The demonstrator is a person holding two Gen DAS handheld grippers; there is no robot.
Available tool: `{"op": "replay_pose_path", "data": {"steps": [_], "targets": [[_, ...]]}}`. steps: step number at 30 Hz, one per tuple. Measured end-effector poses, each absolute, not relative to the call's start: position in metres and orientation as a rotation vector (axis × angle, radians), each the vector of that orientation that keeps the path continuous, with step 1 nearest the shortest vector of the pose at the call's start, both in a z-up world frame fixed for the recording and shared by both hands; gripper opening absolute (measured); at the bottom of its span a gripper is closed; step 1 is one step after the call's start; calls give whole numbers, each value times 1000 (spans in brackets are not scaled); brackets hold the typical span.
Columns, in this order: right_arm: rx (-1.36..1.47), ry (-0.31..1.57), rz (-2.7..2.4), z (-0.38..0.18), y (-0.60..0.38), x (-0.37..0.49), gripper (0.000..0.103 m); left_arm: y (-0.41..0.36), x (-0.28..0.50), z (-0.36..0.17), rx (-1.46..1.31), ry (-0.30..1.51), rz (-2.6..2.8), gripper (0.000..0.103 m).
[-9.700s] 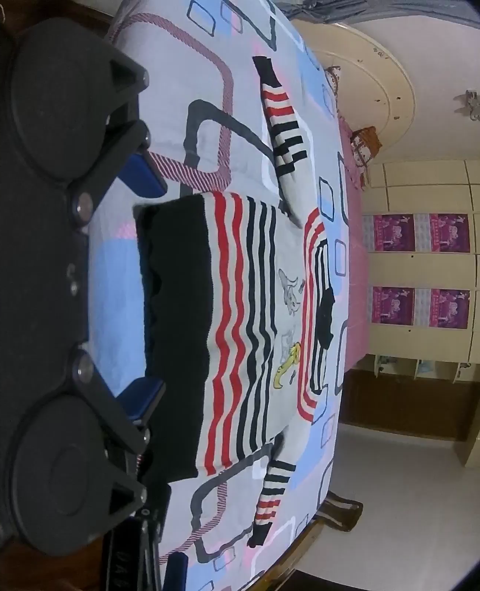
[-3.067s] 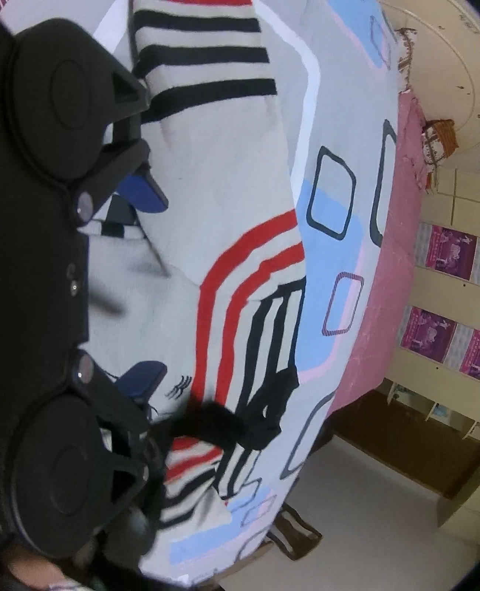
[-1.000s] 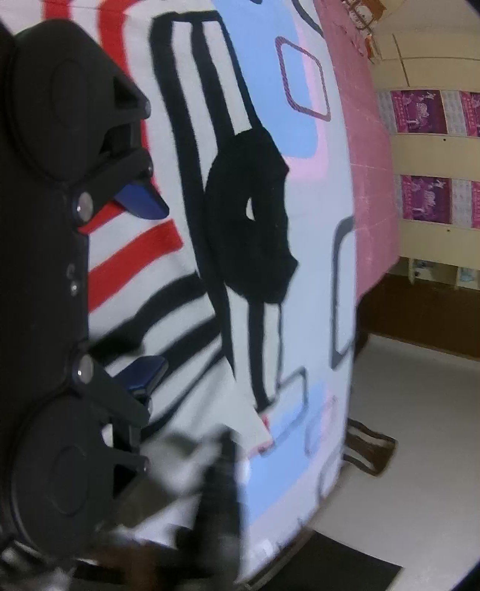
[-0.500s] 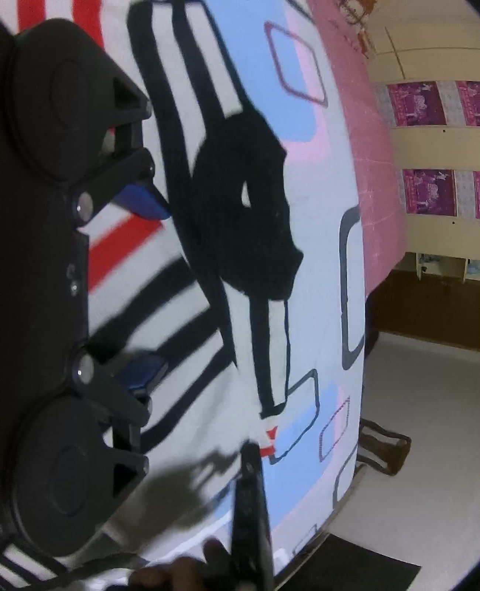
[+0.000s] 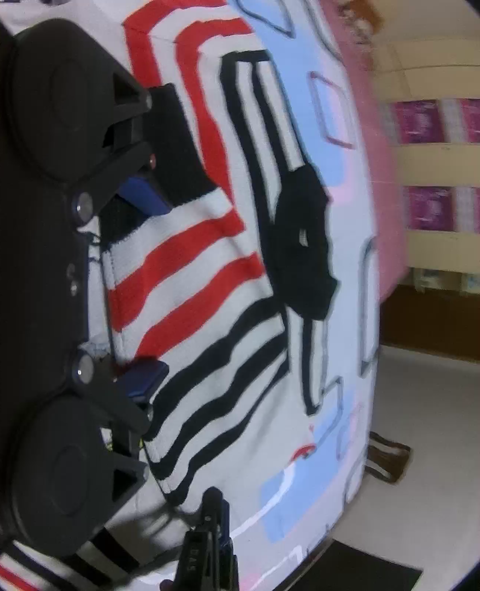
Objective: Fold small clothes
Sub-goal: 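Release the sleeve and smooth the folded side with the right tool, then grasp the other black sleeve cuff with the left tool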
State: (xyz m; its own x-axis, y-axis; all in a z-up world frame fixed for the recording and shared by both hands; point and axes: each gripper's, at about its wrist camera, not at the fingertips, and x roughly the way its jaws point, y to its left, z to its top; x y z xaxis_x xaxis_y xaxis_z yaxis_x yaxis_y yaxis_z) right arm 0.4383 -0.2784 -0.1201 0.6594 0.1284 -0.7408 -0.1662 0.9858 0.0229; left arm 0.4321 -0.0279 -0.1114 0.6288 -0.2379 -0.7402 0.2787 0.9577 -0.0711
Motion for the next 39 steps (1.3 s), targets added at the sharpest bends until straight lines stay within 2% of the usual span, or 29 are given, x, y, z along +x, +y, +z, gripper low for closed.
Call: {"op": "replay_pose_path", "data": {"steps": [2, 4, 5, 6, 8, 9, 10, 11, 12, 14, 16, 18, 20, 28, 33, 39], "targets": [[-76, 851, 156, -109, -268, 437, 16, -29, 430, -100, 38, 842, -267, 83], [-77, 808, 167, -99, -262, 430, 16, -25, 425, -96, 13, 794, -273, 90], [-87, 819, 168, -103, -259, 430, 16, -24, 430, -106, 34, 847, -255, 90], [-91, 883, 166, -115, -258, 433, 17, -24, 430, -111, 44, 848, -261, 90], [-82, 877, 160, -120, -256, 431, 19, -19, 424, -107, 40, 834, -265, 90], [-81, 893, 147, -115, -253, 432, 24, -12, 418, -101, 16, 825, -257, 90], [-69, 891, 141, -108, -251, 432, 36, -6, 412, -98, -4, 808, -250, 90], [-51, 851, 153, -100, -249, 427, 73, 5, 404, -94, -27, 791, -229, 91], [-45, 808, 172, -95, -247, 422, 81, 19, 396, -91, -54, 788, -193, 90], [-47, 794, 180, -90, -240, 415, 79, 55, 381, -91, -137, 789, -120, 87], [-26, 788, 174, -90, -233, 412, 68, 98, 363, -88, -245, 783, -57, 77], [21, 795, 180, -90, -230, 405, 50, 151, 341, -87, -348, 774, 47, 63], [52, 811, 186, -90, -223, 398, 45, 203, 317, -85, -436, 737, 162, 62], [74, 848, 197, -92, -186, 390, 45, 352, 257, -102, -789, 608, 461, 49], [114, 840, 171, -85, -172, 395, 45, 387, 256, -115, -919, 534, 474, 42], [113, 822, 123, -77, -167, 392, 45, 404, 273, -122, -914, 528, 469, 32]]}}
